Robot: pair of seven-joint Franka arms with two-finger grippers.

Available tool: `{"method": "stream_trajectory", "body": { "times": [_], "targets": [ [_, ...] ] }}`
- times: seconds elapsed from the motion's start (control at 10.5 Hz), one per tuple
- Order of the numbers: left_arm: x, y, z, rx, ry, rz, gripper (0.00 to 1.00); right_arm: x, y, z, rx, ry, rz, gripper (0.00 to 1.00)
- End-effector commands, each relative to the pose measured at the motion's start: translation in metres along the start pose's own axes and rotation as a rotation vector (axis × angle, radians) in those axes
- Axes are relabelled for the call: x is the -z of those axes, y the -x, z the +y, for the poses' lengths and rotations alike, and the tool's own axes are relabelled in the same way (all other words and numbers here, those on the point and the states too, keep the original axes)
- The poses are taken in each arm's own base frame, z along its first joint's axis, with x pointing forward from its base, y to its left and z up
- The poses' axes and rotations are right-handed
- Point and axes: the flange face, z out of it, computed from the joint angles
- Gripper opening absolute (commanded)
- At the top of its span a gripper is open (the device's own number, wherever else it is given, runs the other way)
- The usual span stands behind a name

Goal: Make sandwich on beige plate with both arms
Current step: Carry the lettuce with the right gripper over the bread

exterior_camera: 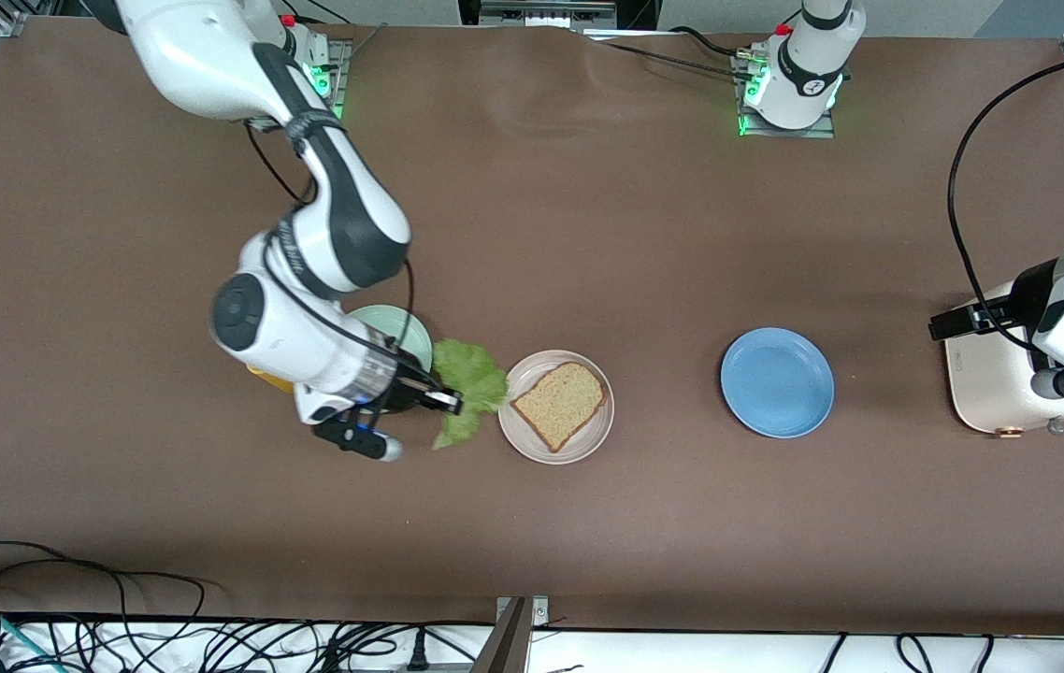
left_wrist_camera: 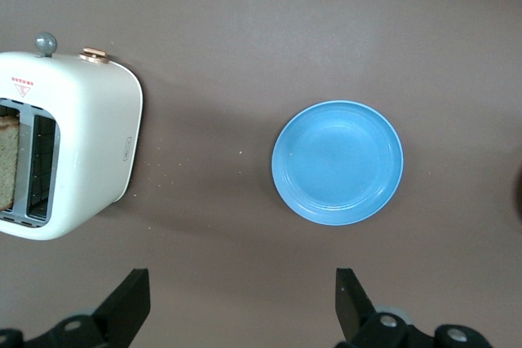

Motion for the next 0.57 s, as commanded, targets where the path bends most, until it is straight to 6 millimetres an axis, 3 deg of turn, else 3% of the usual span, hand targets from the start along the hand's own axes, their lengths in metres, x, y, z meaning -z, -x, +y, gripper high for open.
{"method": "stream_trajectory", "body": {
  "times": [0.0, 0.29, 0.48],
  "targets": [
    [0.005, 0.008, -0.005, -0.015, -0.026, 0.006, 1.00, -0.037, 0.005, -0.017, -0.163, -0.088, 0.026, 0.00],
    [0.004, 0.007, -0.005, -0.015, -0.027, 0.003, 1.00, -0.093, 0.024, -0.021, -0.260, -0.132, 0.051, 0.00],
    [0.004, 0.007, -0.004, -0.016, -0.026, 0.003, 1.00, -0.113, 0.048, -0.026, -0.330, -0.132, 0.044, 0.00]
  ]
}}
